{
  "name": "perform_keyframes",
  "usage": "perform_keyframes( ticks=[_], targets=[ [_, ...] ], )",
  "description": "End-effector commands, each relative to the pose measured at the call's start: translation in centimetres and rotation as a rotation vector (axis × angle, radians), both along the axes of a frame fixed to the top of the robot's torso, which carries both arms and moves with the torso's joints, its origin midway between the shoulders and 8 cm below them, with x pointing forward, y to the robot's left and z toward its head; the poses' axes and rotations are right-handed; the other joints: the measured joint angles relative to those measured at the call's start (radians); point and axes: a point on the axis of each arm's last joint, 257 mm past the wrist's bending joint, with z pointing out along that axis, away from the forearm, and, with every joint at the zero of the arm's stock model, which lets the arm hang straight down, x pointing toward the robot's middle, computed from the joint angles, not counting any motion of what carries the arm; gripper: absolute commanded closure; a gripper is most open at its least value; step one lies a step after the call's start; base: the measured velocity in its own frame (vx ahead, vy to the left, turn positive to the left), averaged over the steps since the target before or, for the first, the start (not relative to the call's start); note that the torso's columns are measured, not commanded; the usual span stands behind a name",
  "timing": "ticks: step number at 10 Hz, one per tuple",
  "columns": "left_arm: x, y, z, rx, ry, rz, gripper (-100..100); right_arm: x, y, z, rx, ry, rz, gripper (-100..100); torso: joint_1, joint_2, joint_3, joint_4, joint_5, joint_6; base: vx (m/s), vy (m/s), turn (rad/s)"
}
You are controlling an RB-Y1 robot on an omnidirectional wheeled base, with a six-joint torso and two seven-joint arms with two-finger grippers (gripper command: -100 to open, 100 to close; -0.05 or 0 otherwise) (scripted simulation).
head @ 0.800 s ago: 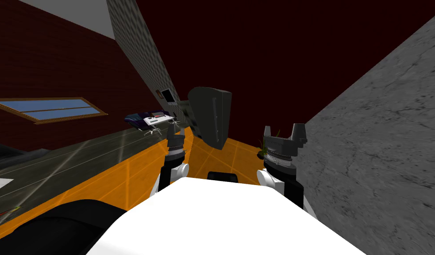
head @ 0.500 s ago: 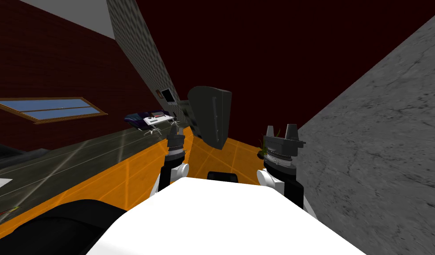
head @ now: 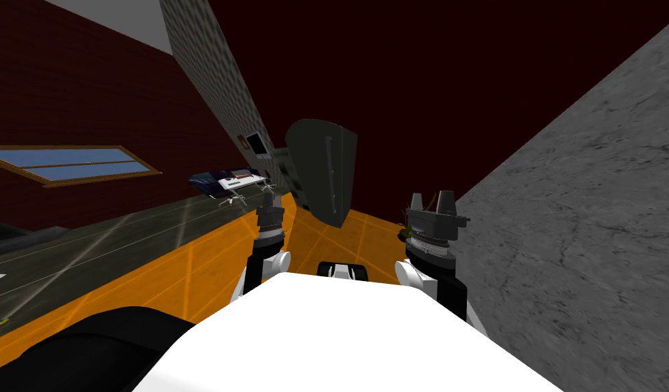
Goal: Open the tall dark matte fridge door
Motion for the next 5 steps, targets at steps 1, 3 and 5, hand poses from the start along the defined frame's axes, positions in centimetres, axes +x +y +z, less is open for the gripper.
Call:
perform_keyframes(
  ticks=[1, 3, 5],
  targets=[
    [0.0, 0.0, 0.0, 0.0, 0.0, 0.0, 0, 0.0, 0.0, 0.0, 0.0, 0.0, 0.0, 0, 0.0, 0.074, -0.148, 0.074, 0.0, 0.0, 0.0, 0.0, 0.0],
    [0.5, -0.7, -0.4, 0.054, 0.019, -0.024, -100, 0.0, 0.0, 0.0, 0.0, 0.0, 0.0, 0, 0.0, 0.181, -0.364, 0.18, 0.0, 0.0, 0.021, -0.009, -0.004],
    [1.1, -1.2, -1.0, 0.095, 0.041, -0.037, -100, 0.0, 0.0, 0.0, 0.0, 0.001, 0.0, 0, 0.0, 0.192, -0.389, 0.193, 0.0, 0.0, 0.045, -0.021, -0.007]
  ],
)
